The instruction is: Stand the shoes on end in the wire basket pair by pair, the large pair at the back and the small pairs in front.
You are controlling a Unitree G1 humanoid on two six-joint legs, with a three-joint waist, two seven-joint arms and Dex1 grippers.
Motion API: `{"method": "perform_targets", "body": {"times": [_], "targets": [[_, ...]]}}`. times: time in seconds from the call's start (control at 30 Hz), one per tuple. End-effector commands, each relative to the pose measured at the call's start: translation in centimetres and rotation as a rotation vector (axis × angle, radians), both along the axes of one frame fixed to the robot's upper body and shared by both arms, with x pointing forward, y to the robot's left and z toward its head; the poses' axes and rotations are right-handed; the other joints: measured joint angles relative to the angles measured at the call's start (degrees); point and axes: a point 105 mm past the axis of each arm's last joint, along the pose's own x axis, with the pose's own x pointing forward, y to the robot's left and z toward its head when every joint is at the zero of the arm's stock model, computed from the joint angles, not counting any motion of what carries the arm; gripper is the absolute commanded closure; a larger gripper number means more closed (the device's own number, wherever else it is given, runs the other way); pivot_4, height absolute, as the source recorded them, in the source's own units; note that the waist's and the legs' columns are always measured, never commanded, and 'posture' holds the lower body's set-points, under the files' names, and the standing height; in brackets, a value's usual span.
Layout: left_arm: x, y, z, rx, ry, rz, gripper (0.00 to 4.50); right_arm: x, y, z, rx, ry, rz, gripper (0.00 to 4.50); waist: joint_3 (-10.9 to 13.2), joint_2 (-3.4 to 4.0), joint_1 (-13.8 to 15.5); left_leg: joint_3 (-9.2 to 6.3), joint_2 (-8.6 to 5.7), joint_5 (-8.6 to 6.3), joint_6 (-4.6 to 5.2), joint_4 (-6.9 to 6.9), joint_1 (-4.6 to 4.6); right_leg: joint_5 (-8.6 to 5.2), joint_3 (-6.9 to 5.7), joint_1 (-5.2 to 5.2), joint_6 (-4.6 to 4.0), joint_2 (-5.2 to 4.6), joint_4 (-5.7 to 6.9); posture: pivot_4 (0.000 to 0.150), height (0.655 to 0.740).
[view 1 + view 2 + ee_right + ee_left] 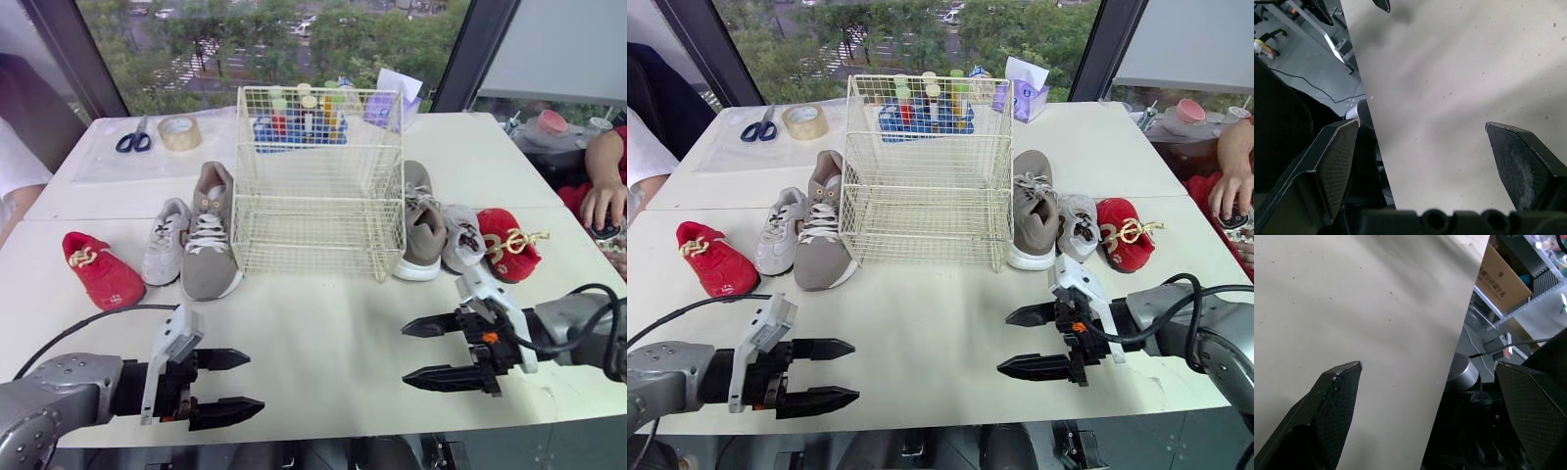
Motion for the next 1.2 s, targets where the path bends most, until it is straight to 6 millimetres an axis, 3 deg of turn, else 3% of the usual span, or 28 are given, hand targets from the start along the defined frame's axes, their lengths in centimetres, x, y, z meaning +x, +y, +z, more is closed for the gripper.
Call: {"method": "perform_targets", "body": {"times": [0.03,0.6,0.8,1.03,1.13,1.2], "targets": [[0.5,0.2,1.0,-0.016,-0.042,0.013,0.02,-0.1,0.4,0.4,0.016,-0.025,0.014,0.0,0.0,0.0,0.0,0.0,0.0,0.0,0.0,0.0,0.0,0.0,0.0,0.0,0.0,0.0,0.0,0.15,0.74],[1.8,-0.5,1.7,-0.046,-0.11,0.053,0.02,1.3,0.5,0.6,0.011,-0.103,0.012,0.0,0.0,0.0,0.0,0.0,0.0,0.02,-0.02,0.18,0.03,0.01,-0.01,0.06,0.01,0.01,0.16,0.15,0.74],[2.3,-0.5,0.6,-0.01,-0.124,0.077,0.02,2.3,-0.4,1.0,-0.052,-0.133,-0.013,0.0,0.0,-0.01,0.0,0.02,-0.01,0.16,-0.25,0.21,0.03,0.01,-0.05,0.08,0.01,0.03,0.21,0.15,0.74],[3.2,-0.1,0.1,0.017,-0.166,0.082,0.02,3.1,-0.7,5.0,-0.051,-0.18,0.022,0.0,0.0,0.0,-0.1,0.02,0.03,0.03,-0.02,0.33,0.04,0.01,-0.05,0.03,-0.01,0.03,0.33,0.15,0.74],[2.7,0.7,1.1,0.055,-0.179,0.006,0.02,4.4,-0.4,7.8,-0.065,-0.276,0.053,0.0,0.0,0.02,-0.2,0.01,0.03,0.02,-0.01,0.36,0.0,0.01,-0.05,-0.02,-0.01,0.02,0.34,0.15,0.74],[2.3,0.6,3.0,0.034,-0.197,-0.058,0.02,5.5,0.3,9.5,-0.053,-0.327,0.084,0.0,0.0,0.05,-0.5,0.02,0.04,0.02,-0.02,0.43,0.0,0.01,-0.04,-0.06,-0.03,0.02,0.42,0.15,0.74]]}}
